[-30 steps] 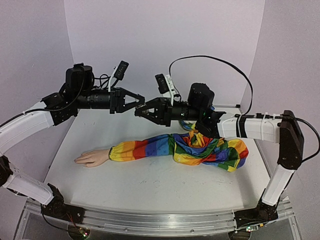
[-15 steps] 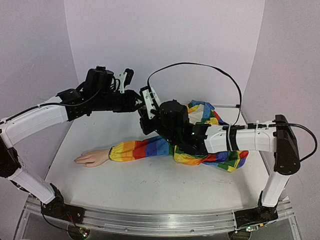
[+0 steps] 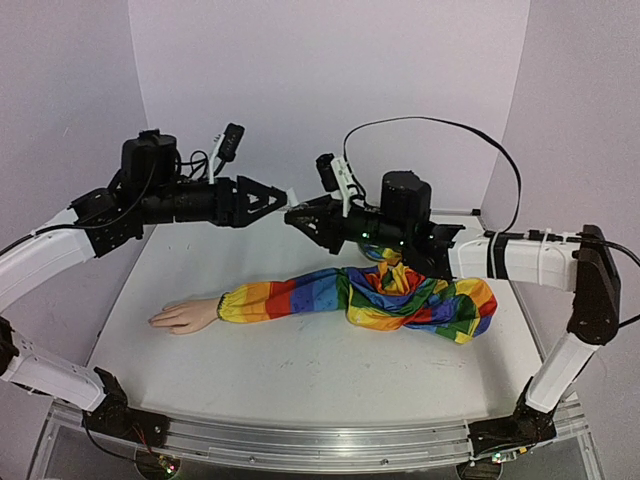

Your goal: Paint the nails

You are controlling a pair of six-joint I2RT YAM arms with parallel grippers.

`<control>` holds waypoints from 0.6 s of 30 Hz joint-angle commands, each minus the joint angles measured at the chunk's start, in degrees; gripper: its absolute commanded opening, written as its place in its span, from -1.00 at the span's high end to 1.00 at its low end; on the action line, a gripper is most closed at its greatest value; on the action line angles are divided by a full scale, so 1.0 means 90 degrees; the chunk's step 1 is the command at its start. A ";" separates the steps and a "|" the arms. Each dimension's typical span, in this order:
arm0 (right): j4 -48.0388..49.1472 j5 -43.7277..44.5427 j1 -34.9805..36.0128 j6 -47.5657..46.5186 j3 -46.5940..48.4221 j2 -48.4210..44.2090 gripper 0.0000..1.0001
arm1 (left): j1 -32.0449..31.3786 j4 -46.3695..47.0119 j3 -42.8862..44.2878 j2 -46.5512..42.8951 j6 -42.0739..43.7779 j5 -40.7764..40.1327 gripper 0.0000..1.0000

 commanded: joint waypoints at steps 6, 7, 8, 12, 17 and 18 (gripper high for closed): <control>0.1230 -0.3174 -0.0057 0.1296 0.0241 -0.0183 1.00 | 0.0157 0.1150 0.0039 -0.0140 0.0127 0.1659 -0.45; 0.1299 -0.3187 -0.0057 0.1373 0.0267 -0.0148 1.00 | 0.0156 0.1172 0.0070 -0.0100 0.0130 0.1755 -0.36; 0.1366 -0.3164 -0.0056 0.1440 0.0279 -0.0125 1.00 | 0.0156 0.1187 0.0094 -0.0063 0.0146 0.1845 -0.30; 0.1520 -0.3017 -0.0052 0.1554 0.0281 -0.0099 1.00 | 0.0130 0.1204 0.0102 -0.0002 0.0201 0.2084 -0.17; 0.1543 -0.3066 -0.0052 0.1619 0.0328 -0.0064 1.00 | 0.0093 0.1202 0.0106 0.0086 0.0193 0.2164 0.14; 0.1538 -0.3074 -0.0050 0.1611 0.0327 -0.0060 1.00 | 0.0088 0.1200 0.0116 0.0092 0.0193 0.2135 0.20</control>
